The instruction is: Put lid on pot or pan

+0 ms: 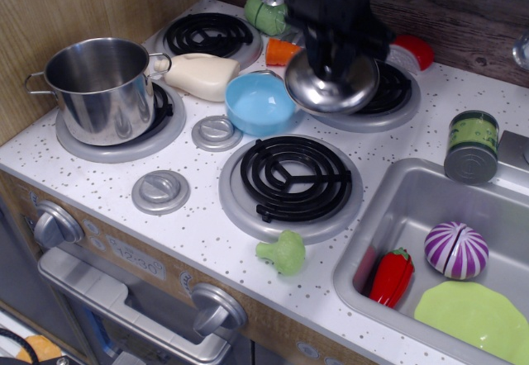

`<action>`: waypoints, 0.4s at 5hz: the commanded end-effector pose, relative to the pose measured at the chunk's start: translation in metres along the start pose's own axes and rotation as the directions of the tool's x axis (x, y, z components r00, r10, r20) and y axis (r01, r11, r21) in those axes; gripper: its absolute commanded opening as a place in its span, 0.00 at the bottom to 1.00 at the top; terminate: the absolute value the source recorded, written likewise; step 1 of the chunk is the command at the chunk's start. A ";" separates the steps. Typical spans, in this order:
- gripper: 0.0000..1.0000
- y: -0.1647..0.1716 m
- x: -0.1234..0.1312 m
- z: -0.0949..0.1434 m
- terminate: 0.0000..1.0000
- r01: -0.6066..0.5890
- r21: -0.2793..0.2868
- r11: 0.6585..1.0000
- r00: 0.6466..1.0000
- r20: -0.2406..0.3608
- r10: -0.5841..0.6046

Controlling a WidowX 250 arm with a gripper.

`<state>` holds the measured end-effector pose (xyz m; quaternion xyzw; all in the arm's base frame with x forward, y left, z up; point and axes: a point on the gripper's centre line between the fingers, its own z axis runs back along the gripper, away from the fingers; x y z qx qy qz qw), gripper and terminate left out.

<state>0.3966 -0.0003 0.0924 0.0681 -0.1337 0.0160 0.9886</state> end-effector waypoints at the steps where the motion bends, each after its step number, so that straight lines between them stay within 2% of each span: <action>1: 0.00 0.046 -0.006 0.058 0.00 -0.049 0.052 0.997 0.999 -0.013 0.049; 2: 0.00 0.083 -0.021 0.077 0.00 -0.032 0.084 0.996 0.991 -0.125 0.042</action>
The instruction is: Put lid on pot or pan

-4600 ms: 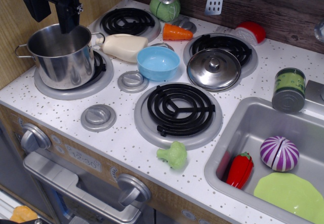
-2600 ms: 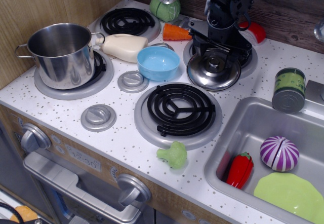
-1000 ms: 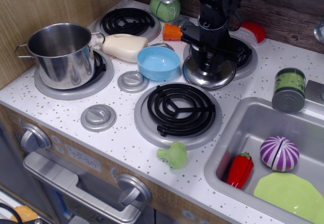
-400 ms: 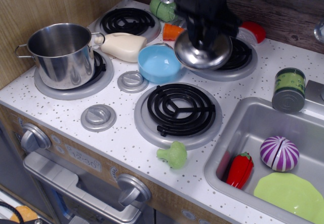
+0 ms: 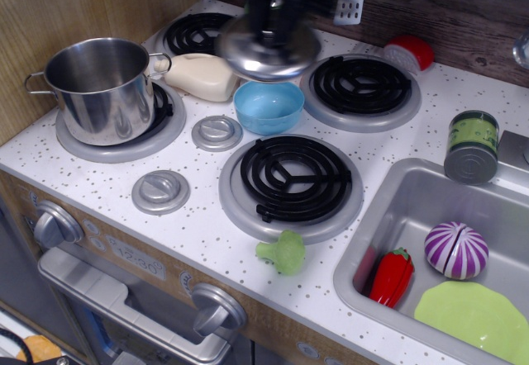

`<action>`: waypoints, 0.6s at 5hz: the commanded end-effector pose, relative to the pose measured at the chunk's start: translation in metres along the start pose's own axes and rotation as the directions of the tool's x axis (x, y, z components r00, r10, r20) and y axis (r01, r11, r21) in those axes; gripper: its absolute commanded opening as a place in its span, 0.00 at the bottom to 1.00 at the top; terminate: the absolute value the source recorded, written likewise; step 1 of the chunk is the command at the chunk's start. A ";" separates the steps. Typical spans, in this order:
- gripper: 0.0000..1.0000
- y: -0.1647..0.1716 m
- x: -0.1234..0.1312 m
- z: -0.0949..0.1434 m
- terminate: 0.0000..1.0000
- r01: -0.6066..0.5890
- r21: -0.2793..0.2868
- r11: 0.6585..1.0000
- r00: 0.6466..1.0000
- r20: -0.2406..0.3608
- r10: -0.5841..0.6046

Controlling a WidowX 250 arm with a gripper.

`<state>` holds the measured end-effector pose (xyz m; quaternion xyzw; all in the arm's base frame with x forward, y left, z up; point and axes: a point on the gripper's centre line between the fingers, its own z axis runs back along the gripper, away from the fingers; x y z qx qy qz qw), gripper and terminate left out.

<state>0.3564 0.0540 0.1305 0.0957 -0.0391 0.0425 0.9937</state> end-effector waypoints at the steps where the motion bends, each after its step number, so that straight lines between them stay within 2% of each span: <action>1: 0.00 0.053 -0.016 0.043 0.00 -0.002 0.083 0.997 1.000 0.006 0.001; 2: 0.00 0.083 -0.030 0.040 0.00 0.011 0.073 0.997 0.999 -0.050 -0.008; 3: 0.00 0.105 -0.045 0.026 0.00 0.012 0.078 0.997 0.999 -0.047 -0.009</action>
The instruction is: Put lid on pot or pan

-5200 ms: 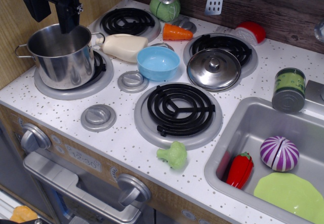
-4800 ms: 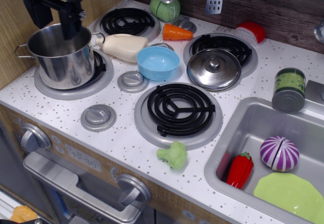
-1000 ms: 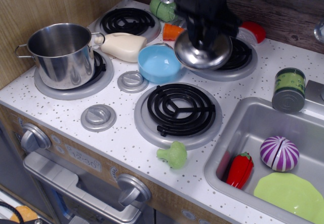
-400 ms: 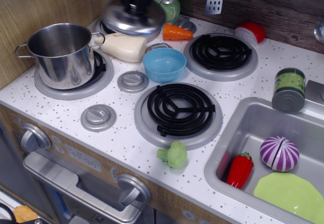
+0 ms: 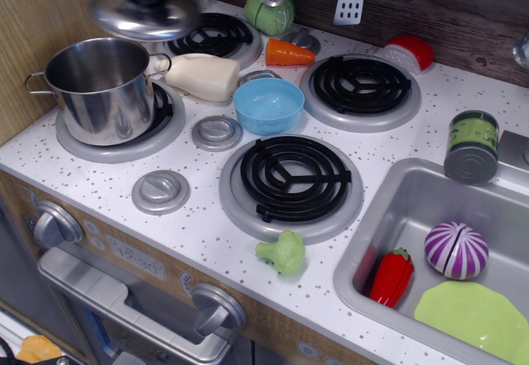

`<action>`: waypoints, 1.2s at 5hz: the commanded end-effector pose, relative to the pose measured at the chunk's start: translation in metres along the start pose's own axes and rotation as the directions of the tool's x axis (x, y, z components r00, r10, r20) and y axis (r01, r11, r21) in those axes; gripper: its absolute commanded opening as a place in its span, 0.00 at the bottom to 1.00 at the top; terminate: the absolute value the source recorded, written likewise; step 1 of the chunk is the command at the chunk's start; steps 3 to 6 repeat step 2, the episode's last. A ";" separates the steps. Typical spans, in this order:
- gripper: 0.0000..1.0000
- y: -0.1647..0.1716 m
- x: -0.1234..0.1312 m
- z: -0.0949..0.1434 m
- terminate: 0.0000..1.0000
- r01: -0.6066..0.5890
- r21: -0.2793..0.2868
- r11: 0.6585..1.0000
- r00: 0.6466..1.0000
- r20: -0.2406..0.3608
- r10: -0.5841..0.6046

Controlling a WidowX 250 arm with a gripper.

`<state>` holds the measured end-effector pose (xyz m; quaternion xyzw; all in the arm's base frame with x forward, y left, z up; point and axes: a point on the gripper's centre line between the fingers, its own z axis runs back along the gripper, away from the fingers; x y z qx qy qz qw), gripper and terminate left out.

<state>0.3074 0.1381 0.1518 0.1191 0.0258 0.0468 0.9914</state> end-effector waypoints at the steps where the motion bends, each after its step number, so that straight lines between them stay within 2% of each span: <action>1: 0.00 0.031 -0.012 -0.002 0.00 0.008 0.040 0.999 0.993 0.115 -0.013; 2: 0.00 0.035 -0.015 -0.013 1.00 0.027 0.008 1.000 0.993 0.115 -0.028; 6: 0.00 0.035 -0.015 -0.013 1.00 0.027 0.008 1.000 0.993 0.115 -0.028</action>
